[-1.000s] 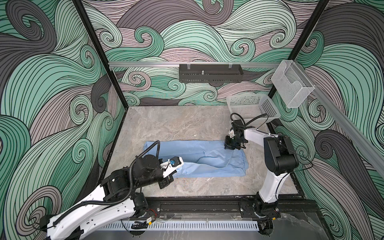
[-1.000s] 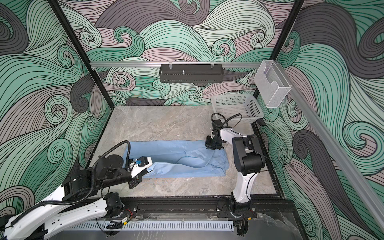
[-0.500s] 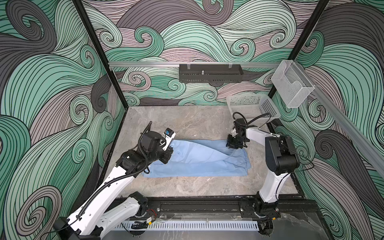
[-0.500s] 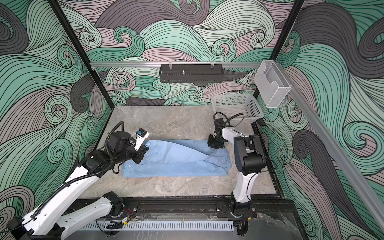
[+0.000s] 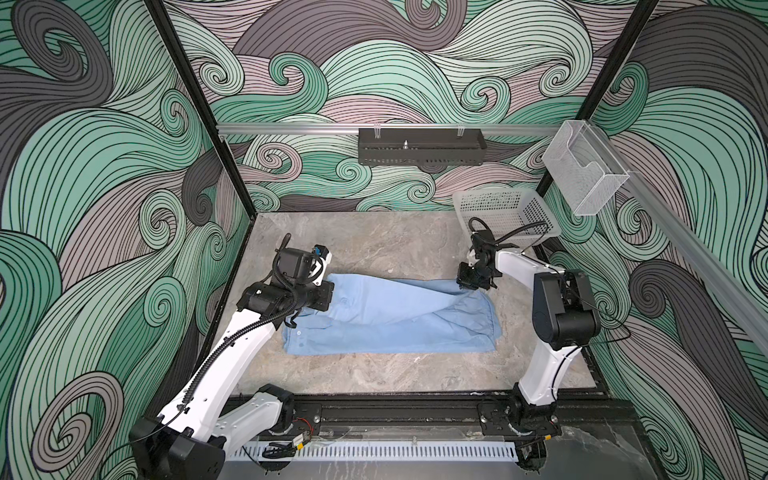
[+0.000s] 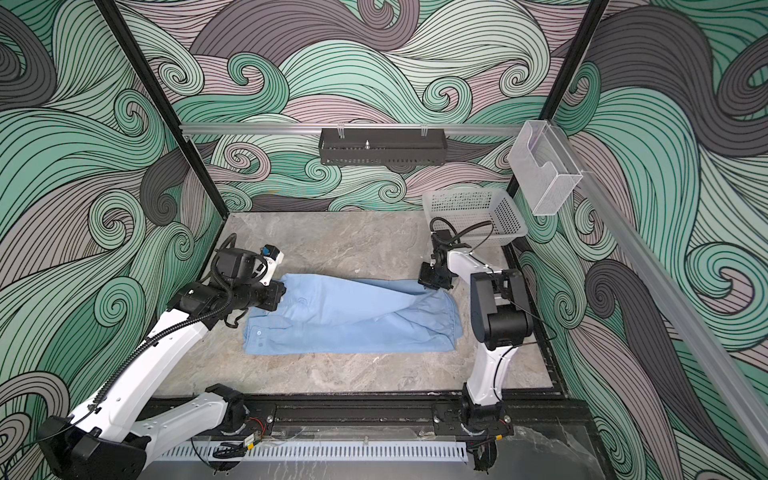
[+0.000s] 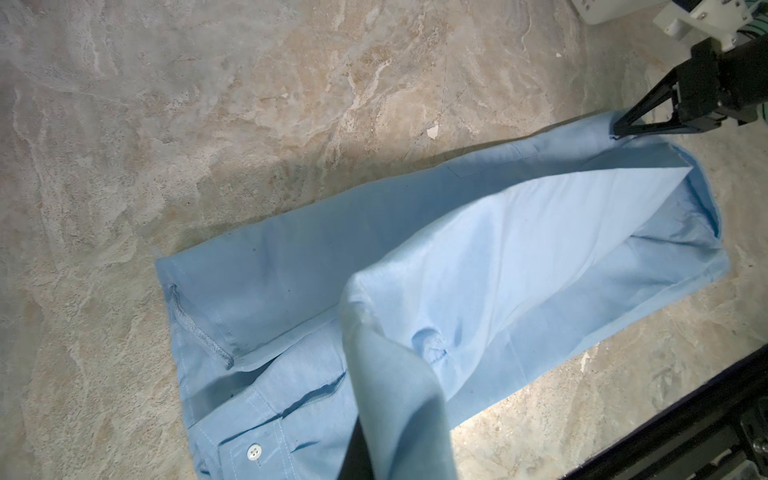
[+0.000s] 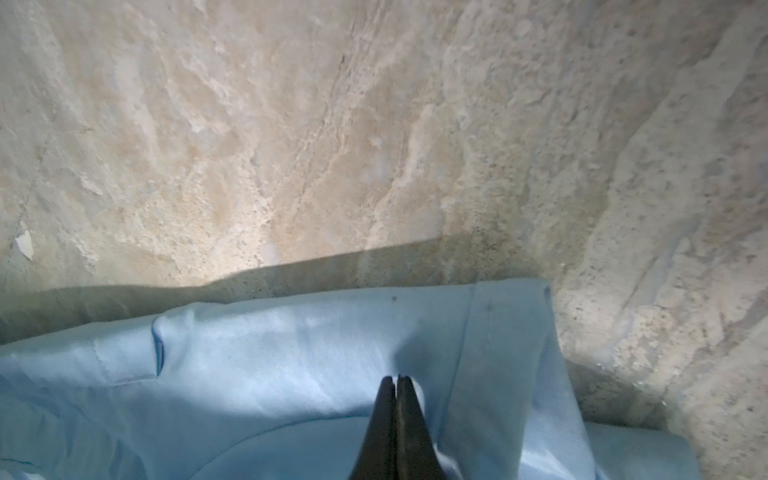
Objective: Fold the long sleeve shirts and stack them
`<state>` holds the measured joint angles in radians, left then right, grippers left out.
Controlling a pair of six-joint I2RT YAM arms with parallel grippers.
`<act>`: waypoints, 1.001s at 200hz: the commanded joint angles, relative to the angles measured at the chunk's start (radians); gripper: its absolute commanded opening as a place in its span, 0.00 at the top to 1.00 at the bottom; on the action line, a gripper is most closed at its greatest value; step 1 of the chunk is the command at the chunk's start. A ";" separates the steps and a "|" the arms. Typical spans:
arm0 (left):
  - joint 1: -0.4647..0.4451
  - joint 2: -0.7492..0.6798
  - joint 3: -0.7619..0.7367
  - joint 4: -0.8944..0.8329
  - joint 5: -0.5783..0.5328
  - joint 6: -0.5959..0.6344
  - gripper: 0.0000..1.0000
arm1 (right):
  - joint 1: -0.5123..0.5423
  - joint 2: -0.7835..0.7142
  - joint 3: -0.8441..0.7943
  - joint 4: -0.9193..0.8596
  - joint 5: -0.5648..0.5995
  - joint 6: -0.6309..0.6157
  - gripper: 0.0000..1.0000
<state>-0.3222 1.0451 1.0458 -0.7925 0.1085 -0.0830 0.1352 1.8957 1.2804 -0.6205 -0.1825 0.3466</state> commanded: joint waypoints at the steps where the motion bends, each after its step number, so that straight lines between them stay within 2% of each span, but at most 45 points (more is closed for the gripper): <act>1: 0.023 0.021 0.070 -0.023 -0.002 -0.041 1.00 | -0.005 0.044 0.032 -0.050 0.023 -0.015 0.98; 51: 0.075 0.169 0.142 -0.071 -0.031 -0.108 1.00 | -0.006 0.100 0.036 -0.051 0.061 -0.003 0.98; 102: 0.121 0.257 0.176 -0.106 -0.056 -0.137 1.00 | -0.008 0.119 0.053 -0.052 0.070 0.009 0.98; 119: 0.124 0.272 0.226 -0.148 0.018 -0.103 1.00 | -0.008 0.097 0.059 -0.050 0.041 0.005 0.98; 135: 0.113 0.256 0.257 -0.165 0.189 -0.039 1.00 | -0.008 0.052 0.063 -0.046 0.014 0.005 0.95; 144: 0.084 0.213 0.245 -0.133 0.273 -0.009 1.00 | -0.008 0.018 0.064 -0.043 0.003 0.005 0.94; 155: 0.004 0.135 0.212 -0.075 0.334 0.050 1.00 | -0.008 -0.026 0.066 -0.046 -0.005 0.008 0.93; 182: -0.250 -0.096 0.061 0.135 0.424 0.138 1.00 | -0.008 -0.094 0.085 -0.084 -0.014 0.008 0.90; 200: -0.366 -0.173 0.016 0.146 0.482 0.140 1.00 | -0.008 -0.132 0.084 -0.098 -0.024 0.008 0.89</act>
<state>-0.5808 0.9741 1.1038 -0.7303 0.4431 -0.0132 0.1303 1.8275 1.3407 -0.6750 -0.1833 0.3519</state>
